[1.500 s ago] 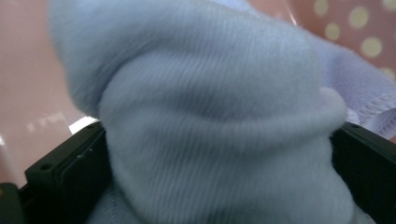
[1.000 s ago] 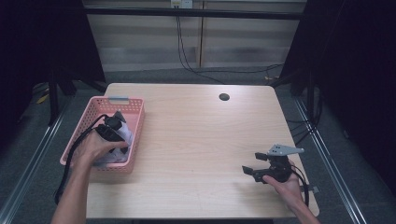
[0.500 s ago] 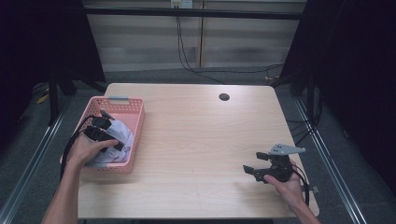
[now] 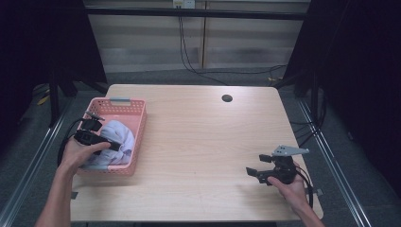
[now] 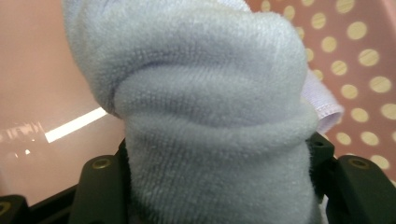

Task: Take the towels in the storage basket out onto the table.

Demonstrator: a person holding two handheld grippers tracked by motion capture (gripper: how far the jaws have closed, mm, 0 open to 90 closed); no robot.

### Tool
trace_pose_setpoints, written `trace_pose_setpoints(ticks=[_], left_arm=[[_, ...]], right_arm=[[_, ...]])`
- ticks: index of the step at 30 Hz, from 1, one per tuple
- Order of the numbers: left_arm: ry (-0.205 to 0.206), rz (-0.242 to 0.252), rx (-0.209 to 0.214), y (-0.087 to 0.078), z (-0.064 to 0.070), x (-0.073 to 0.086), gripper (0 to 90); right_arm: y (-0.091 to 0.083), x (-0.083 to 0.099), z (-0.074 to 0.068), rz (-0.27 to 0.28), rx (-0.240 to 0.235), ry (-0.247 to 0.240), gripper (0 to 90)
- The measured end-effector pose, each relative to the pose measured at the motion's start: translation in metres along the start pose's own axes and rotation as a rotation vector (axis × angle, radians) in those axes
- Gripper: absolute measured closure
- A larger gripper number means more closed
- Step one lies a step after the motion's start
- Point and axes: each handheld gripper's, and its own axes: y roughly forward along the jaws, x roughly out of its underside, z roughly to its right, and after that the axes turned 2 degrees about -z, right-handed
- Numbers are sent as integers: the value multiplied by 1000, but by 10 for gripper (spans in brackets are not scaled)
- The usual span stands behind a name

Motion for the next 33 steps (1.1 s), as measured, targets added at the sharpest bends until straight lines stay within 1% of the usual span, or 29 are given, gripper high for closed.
trace_pose_setpoints(ticks=[1,2,3,4,5,6,7,8,9,10,11,12,13,15,16,17,19,20,21,22,24,26,28,30,31,32,33], left_arm=[[-3,16,20,-4,-1,1,378],[-3,16,20,-4,-1,1,377],[-1,39,40,-10,-3,2,377],[-1,39,40,-10,-3,2,377],[-12,74,31,-15,-3,2,377],[-12,78,47,-18,-3,3,377],[-23,99,42,-21,-2,3,377],[-9,98,40,-24,-2,3,377],[-3,105,35,-27,-2,3,377],[-3,105,35,-27,-2,3,377],[-2,126,34,-32,0,3,377],[-2,126,34,-32,0,3,377],[4,139,16,-36,0,3,377],[2,153,14,-40,2,3,377],[0,169,14,-44,4,3,377],[0,169,14,-44,4,3,377],[-4,187,8,-48,4,3,377],[-5,191,13,-50,4,2,377],[-1,192,12,-53,4,2,377],[2,203,4,-56,5,1,377],[10,211,5,-61,7,0,377],[19,237,1,-68,8,0,376],[17,258,5,-75,10,-1,376],[36,260,2,-80,12,-3,376],[33,268,1,-82,13,-3,376],[41,266,10,-85,14,-4,376],[48,275,13,-87,15,-4,376]], right_arm=[[0,0,0,1,-2,2,161],[0,0,0,1,-2,2,161],[0,0,0,1,-1,1,160],[0,0,1,2,-2,0,160],[0,0,1,2,-1,2,160],[0,0,1,1,0,5,161],[-1,0,1,1,-1,5,160],[-1,0,1,1,-1,4,160],[0,0,1,1,-1,1,161],[0,0,1,1,-1,1,161],[0,0,1,3,-5,0,160],[0,0,0,5,-9,0,160],[0,0,-1,3,-10,-1,160],[0,-1,-1,3,-13,-9,161],[0,-1,-1,0,-14,-5,161],[0,-1,-1,0,-14,-5,161],[1,-1,0,-1,-14,-12,160],[1,-1,0,-1,-14,-11,160],[1,-1,0,1,-14,-5,160],[1,-1,0,2,-13,-6,161],[0,-1,0,2,3,-8,160],[0,-1,1,3,3,-4,160],[-1,-1,1,6,6,-6,160],[-1,-1,0,8,8,-7,160],[0,-1,0,7,8,-7,160],[0,-1,0,7,6,-6,160],[-1,-1,0,8,5,-6,160]])
